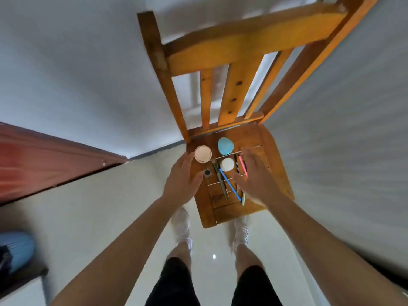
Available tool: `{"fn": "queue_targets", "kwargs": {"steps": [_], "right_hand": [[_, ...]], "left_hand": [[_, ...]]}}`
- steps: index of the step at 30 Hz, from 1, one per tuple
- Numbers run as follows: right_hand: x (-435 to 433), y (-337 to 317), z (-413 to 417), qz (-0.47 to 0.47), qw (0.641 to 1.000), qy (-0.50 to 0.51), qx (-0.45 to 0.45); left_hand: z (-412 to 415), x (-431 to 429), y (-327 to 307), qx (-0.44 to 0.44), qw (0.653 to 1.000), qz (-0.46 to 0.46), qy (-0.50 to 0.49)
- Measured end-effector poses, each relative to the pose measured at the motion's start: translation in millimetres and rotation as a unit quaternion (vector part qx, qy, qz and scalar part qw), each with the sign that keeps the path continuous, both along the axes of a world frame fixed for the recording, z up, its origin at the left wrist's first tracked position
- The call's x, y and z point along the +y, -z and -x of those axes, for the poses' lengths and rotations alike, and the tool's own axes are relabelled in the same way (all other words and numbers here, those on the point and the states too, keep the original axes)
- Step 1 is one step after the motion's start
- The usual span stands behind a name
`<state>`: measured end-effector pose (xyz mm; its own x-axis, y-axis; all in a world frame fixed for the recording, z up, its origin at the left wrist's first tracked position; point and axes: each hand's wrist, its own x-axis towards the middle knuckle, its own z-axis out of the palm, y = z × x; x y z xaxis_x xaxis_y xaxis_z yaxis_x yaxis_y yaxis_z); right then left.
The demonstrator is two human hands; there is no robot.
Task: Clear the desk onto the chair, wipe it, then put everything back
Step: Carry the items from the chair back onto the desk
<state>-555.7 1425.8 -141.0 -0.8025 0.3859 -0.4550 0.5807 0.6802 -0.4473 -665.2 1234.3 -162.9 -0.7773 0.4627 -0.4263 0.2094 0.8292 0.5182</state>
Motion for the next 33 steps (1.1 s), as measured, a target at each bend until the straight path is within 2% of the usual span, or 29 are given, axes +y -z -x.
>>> {"fn": "queue_targets", "kwargs": {"steps": [3, 9, 13, 17, 21, 24, 28, 33], "right_hand": [[20.1, 63.4, 21.1, 0.009, 1.000, -0.020, -0.006], [39.2, 153.0, 48.7, 0.009, 0.999, -0.046, -0.004], [32.3, 187.1, 64.9, -0.015, 0.998, -0.055, 0.029], [27.0, 203.2, 72.9, -0.040, 0.997, -0.023, 0.067], [29.2, 186.3, 65.4, -0.026, 0.996, 0.004, 0.084], [25.1, 145.3, 52.1, -0.010, 0.994, 0.009, 0.107], [14.5, 54.6, 39.0, -0.011, 0.990, 0.002, 0.139], [-3.5, -75.1, 30.1, -0.056, 0.971, -0.028, 0.231]], "left_hand": [[6.6, 23.4, 59.1, -0.005, 0.999, 0.009, -0.031], [25.1, 51.1, 152.3, -0.003, 0.999, 0.039, -0.016], [31.3, 57.0, 186.0, 0.015, 0.999, 0.035, -0.011], [30.4, 56.6, 191.8, 0.038, 0.999, -0.005, -0.037], [24.4, 46.0, 161.7, 0.051, 0.994, -0.039, -0.085], [18.7, 30.8, 114.1, 0.060, 0.990, -0.073, -0.101], [8.2, 8.6, 24.6, 0.078, 0.984, -0.103, -0.125], [-9.6, -19.1, -96.7, 0.121, 0.962, -0.146, -0.195]]}}
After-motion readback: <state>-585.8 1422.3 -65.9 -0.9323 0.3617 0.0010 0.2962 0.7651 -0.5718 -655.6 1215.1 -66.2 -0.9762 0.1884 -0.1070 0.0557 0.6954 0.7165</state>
